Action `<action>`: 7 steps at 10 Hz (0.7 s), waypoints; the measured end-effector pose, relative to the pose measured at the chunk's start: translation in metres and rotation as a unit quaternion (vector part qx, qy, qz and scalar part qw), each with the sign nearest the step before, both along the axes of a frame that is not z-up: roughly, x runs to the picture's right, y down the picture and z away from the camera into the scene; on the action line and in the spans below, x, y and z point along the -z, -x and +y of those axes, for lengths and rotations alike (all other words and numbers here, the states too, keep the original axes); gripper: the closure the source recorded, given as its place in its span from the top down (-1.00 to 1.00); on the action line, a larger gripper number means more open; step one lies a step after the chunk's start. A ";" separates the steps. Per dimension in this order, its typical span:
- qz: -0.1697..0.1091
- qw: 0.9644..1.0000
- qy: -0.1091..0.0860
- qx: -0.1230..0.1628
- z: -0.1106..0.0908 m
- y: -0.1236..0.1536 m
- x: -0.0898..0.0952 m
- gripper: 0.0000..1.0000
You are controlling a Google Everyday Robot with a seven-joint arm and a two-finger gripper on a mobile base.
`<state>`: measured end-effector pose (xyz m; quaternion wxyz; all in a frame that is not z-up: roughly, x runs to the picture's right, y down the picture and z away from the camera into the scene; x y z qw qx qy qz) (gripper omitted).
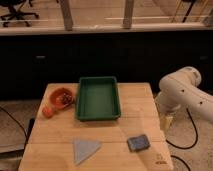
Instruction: Wipe tray with sponge
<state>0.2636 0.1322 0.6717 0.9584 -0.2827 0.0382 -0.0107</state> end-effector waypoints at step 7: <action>-0.004 0.998 0.000 0.057 0.039 0.022 0.002 0.60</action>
